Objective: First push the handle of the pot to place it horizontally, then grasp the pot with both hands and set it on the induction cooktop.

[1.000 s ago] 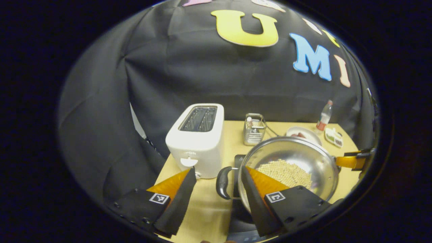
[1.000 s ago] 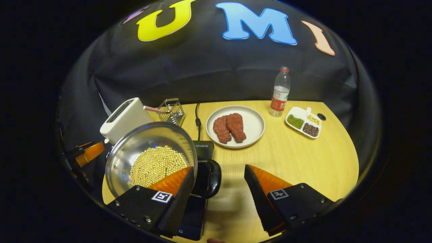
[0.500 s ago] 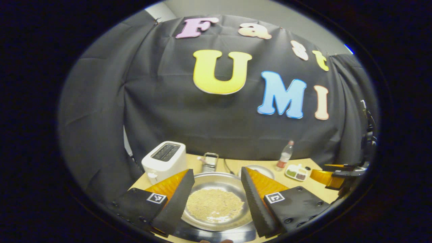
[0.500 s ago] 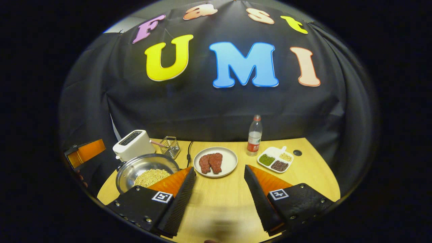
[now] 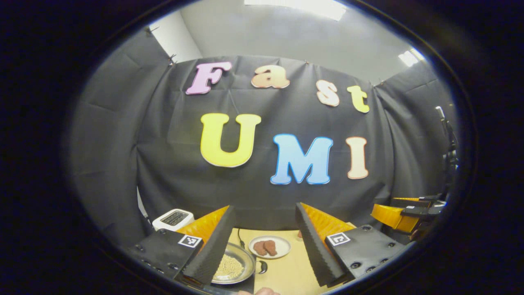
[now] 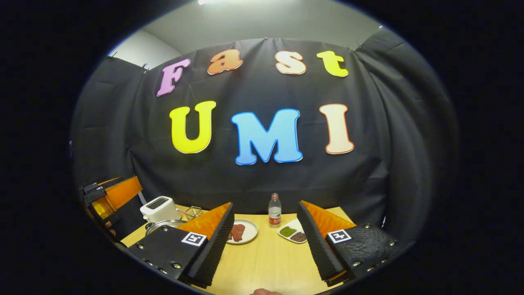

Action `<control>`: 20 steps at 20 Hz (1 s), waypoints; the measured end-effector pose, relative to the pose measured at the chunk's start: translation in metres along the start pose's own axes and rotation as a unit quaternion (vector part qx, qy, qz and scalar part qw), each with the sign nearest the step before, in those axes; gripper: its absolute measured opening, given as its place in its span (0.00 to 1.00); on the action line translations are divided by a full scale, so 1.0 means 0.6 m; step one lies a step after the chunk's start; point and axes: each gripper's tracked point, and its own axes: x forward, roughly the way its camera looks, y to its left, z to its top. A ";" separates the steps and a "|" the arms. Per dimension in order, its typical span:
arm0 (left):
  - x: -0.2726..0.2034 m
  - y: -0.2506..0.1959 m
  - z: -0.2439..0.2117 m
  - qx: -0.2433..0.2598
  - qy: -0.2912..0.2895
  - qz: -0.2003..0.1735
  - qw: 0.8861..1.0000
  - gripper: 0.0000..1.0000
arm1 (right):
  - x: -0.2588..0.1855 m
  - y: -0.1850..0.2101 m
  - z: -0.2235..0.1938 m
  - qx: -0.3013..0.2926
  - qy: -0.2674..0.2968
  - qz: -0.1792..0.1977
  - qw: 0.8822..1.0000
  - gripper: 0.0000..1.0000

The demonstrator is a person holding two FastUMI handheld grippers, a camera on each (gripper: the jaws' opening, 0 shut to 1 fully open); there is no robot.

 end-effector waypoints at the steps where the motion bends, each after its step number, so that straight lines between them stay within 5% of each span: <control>1: -0.005 -0.011 0.025 0.002 -0.013 0.003 1.000 0.95 | -0.007 -0.015 0.011 0.007 -0.007 -0.002 1.000 0.92; 12: -0.078 -0.032 0.051 0.018 -0.003 0.048 0.999 0.98 | -0.058 -0.080 0.039 -0.005 -0.023 0.033 0.999 0.92; 20: -0.095 -0.039 0.091 0.032 -0.034 0.000 0.999 0.93 | -0.090 -0.059 0.065 -0.015 -0.036 0.003 0.999 0.92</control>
